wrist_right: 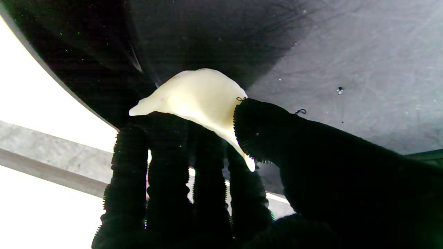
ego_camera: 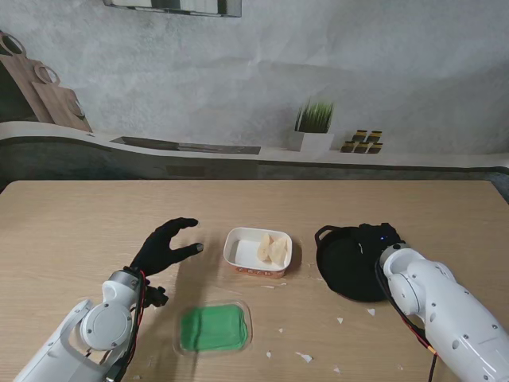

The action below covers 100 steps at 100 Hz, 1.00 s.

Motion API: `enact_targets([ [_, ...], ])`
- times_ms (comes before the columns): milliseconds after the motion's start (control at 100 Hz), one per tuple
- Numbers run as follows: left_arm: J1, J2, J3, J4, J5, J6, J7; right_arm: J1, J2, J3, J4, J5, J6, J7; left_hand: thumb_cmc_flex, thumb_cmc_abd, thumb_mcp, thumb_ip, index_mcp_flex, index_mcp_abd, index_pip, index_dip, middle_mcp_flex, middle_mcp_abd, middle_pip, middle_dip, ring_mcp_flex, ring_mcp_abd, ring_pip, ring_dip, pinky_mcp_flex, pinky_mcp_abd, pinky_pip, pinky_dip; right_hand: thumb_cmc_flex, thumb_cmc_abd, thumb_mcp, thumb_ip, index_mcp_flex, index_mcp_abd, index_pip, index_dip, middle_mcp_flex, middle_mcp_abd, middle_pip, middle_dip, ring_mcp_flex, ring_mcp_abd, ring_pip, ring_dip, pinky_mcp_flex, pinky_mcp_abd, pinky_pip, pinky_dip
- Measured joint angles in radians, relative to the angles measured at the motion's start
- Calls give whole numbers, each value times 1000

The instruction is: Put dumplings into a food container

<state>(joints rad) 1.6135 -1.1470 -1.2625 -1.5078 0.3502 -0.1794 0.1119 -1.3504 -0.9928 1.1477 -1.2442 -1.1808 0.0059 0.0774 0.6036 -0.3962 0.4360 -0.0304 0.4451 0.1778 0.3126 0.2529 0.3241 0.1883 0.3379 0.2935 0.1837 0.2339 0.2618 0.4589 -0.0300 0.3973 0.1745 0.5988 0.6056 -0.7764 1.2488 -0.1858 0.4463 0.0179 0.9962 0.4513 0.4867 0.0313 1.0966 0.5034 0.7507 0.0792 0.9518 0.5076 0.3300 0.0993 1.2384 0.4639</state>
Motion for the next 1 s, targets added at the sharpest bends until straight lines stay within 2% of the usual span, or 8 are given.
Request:
enact_targets([
  [190, 0, 0, -1, 0, 3, 3, 0, 12, 2, -13, 14, -5, -8, -7, 0, 0, 0, 0, 0, 0, 0, 0, 0, 0, 0, 0, 0, 0, 0, 0, 0, 0, 0, 0, -30, -24, 6, 0, 7, -11, 32, 59, 13, 0, 14, 6, 10, -1, 49, 8, 5, 0, 11, 0],
  [330, 1, 1, -2, -1, 6, 5, 0, 13, 7, -10, 12, -47, -36, 4, 0, 0, 0, 0, 0, 0, 0, 0, 0, 0, 0, 0, 0, 0, 0, 0, 0, 0, 0, 0, -63, -25, -1, 0, -27, -17, 44, 76, -14, -27, 16, 8, -13, -12, 49, 13, -17, 0, 12, 0],
  [410, 1, 1, -2, -1, 8, 5, 0, 14, 12, -17, 13, -78, -38, -8, 0, 0, 0, 0, 0, 0, 0, 0, 0, 0, 0, 0, 0, 0, 0, 0, 0, 0, 0, 0, -67, -25, -1, 0, -27, -25, 46, 85, -22, -36, 16, 8, -14, -13, 49, 19, -18, 0, 12, 0],
  [550, 1, 1, -4, -1, 11, 5, 1, 27, 17, -40, 39, -75, -43, -48, 0, 0, 0, 0, 0, 0, 0, 0, 0, 0, 0, 0, 0, 0, 0, 0, 0, 0, 0, 0, -76, -36, -1, 0, -27, -25, 87, 124, -8, -38, 18, 9, -14, -13, 42, 20, -18, 2, 12, 0],
  [680, 2, 1, -6, -1, 12, 4, 3, 34, 20, -46, 46, -80, -56, -50, 0, 0, 0, 0, 0, 0, 0, 0, 0, 0, 0, 0, 0, 0, 0, 0, 0, 0, 0, 0, -77, -37, -1, 0, -27, -24, 96, 144, 9, -38, 26, 11, 3, -13, 41, 20, -7, 12, 22, 0],
  [830, 2, 1, -7, -1, 14, 3, 3, 41, 24, -61, 59, -92, -67, -75, 0, 0, 0, 0, 0, 0, 0, 0, 0, 0, 0, 0, 0, 0, 0, 0, -1, 0, 0, 0, -78, -63, 0, 0, 22, -26, 130, 169, 47, -37, 30, 33, 52, -13, 51, 20, 32, 13, 42, 0],
  [870, 2, 1, -7, -1, 14, 3, 3, 43, 25, -65, 63, -96, -68, -83, 0, 0, 0, 0, 0, 0, 0, 0, 0, 0, 0, 0, 0, 0, 0, 0, -1, 0, 0, 0, -78, -74, 11, 0, 39, -49, 154, 163, 61, -31, 31, 34, 64, -12, 64, 20, 42, 13, 55, 0],
  [1000, 2, 2, -9, -1, 16, 2, 2, 46, 25, -68, 74, -95, -75, -111, 0, 0, 0, 0, 0, 0, 1, 0, 2, 0, 0, 0, 0, 0, 0, 0, -1, 0, 0, 0, -56, -106, 32, -74, 93, -122, 196, 107, 108, -3, 38, 19, 114, -1, 107, -26, 72, 21, 73, 0],
])
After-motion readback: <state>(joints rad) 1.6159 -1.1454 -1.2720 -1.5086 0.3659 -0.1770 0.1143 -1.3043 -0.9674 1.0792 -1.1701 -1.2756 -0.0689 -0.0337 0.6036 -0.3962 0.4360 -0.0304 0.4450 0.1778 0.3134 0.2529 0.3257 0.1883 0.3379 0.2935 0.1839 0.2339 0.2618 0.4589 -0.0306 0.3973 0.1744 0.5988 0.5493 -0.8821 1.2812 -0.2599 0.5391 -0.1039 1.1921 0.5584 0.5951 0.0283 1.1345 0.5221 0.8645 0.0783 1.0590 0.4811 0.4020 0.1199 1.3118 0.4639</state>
